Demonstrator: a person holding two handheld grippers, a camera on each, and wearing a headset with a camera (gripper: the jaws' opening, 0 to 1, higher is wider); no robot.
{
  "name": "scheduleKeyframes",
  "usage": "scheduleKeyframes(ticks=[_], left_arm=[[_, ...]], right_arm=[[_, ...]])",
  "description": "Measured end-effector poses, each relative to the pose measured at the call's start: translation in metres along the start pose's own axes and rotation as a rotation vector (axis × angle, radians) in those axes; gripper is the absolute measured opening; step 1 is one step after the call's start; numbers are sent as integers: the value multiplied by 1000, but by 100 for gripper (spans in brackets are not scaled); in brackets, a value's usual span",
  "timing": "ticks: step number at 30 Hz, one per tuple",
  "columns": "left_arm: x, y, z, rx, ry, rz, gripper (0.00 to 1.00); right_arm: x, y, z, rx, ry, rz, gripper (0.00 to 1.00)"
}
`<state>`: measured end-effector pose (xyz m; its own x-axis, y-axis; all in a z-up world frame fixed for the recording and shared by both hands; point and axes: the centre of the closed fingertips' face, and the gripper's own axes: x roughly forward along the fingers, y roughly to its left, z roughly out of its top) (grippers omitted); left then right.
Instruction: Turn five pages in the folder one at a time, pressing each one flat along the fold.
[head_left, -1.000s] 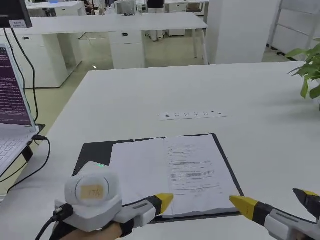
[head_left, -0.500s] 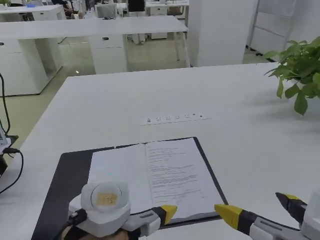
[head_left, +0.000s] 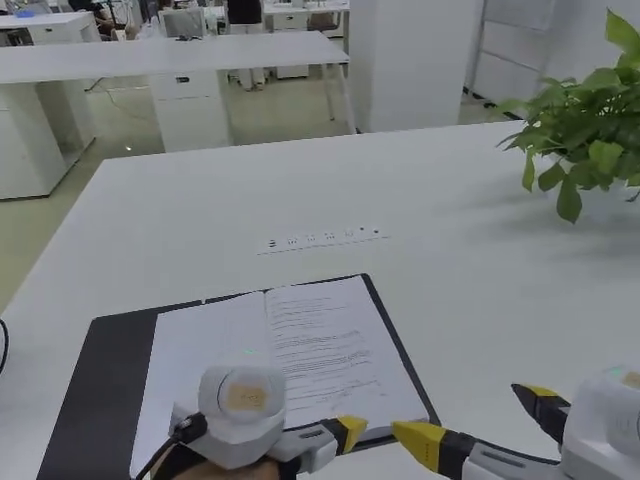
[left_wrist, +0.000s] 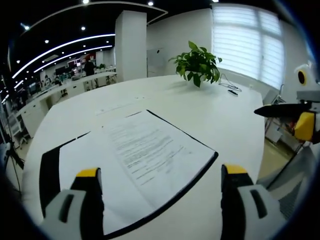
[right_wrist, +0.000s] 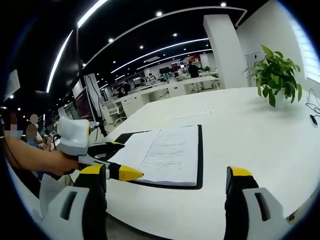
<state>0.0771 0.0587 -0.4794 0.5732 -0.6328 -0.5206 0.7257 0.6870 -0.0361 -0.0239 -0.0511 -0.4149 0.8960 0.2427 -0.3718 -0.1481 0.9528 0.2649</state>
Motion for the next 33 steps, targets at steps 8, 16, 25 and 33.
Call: scheduleKeyframes(ticks=[8,16,25,33], left_arm=[[23,-11,-10,-15,35,-20,95],[52,-25,-8,-28,23,-36,91],[74,-33,-9,-20,12,-41,82],[91,-30,-18,-5,26,-15,72]], right_arm=[[-3,0,-4,6,2,4,98],[-5,5,-7,16,-21,32,99],[-8,1,-8,29,-34,37,99],[-11,-8,-8,58,-40,27,99]])
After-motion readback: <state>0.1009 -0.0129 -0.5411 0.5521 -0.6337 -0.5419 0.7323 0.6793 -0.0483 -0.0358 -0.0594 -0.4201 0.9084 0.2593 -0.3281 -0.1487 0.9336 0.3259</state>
